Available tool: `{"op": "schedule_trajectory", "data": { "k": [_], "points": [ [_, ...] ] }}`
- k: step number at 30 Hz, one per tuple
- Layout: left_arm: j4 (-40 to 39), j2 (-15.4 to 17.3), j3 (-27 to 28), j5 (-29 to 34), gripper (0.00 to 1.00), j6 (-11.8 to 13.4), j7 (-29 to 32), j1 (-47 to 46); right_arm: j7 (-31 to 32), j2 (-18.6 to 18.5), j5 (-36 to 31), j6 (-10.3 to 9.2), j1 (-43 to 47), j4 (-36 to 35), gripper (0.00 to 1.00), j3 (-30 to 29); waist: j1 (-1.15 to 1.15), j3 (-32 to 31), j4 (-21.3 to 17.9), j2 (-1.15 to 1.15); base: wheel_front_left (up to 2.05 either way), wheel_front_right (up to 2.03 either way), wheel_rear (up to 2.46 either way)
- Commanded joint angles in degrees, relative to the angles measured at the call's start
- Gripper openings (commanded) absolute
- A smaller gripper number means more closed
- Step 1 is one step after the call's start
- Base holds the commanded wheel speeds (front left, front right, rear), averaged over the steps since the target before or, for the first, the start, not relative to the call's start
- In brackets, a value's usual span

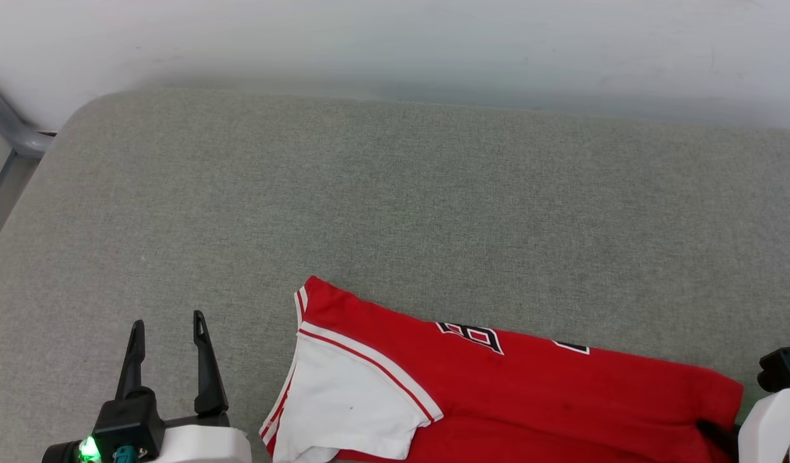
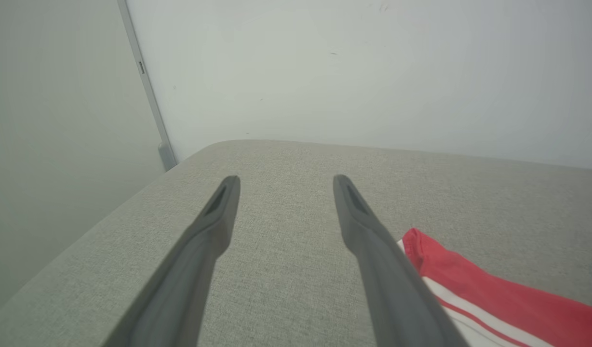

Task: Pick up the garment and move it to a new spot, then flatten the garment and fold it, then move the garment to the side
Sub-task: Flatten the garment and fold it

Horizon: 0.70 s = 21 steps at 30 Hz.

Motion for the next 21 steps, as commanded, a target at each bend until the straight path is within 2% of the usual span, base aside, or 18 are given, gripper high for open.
{"op": "schedule_trajectory", "data": {
  "k": [1,8,14,18,21],
  "points": [
    [0.1,-0.5,0.8,0.8,1.00,-0.7,-0.1,0.1,-0.4,-0.3,-0.2,-0.20,0.1,2.0,0.00,0.0,0.00,-0.2,-0.3,0.00,0.00,0.00,0.00],
    [1.0,-2.4,2.7,3.5,1.00,-4.2,-0.1,0.2,-2.3,-3.7,1.5,-0.21,-1.3,4.6,0.00,-4.4,0.00,-0.9,-0.9,0.00,0.00,0.00,0.00],
    [1.5,-3.5,3.6,5.3,1.00,-5.9,-0.1,0.4,-3.3,-7.1,0.6,-0.16,-1.9,8.2,0.00,-8.7,0.00,-1.0,-1.3,0.00,0.00,0.00,0.00],
    [2.0,-4.2,4.0,6.1,1.00,-6.9,-0.1,0.6,-3.6,-7.8,0.1,-0.15,-1.9,10.7,0.00,-10.4,0.00,-1.3,-1.3,0.00,0.00,0.00,0.00],
    [2.2,-4.5,4.2,6.7,1.00,-7.4,-0.1,0.9,-3.7,-7.5,1.2,-0.15,-1.4,9.7,0.00,-10.9,0.00,-1.6,-1.4,0.00,0.00,0.00,0.00]
  ]
}}
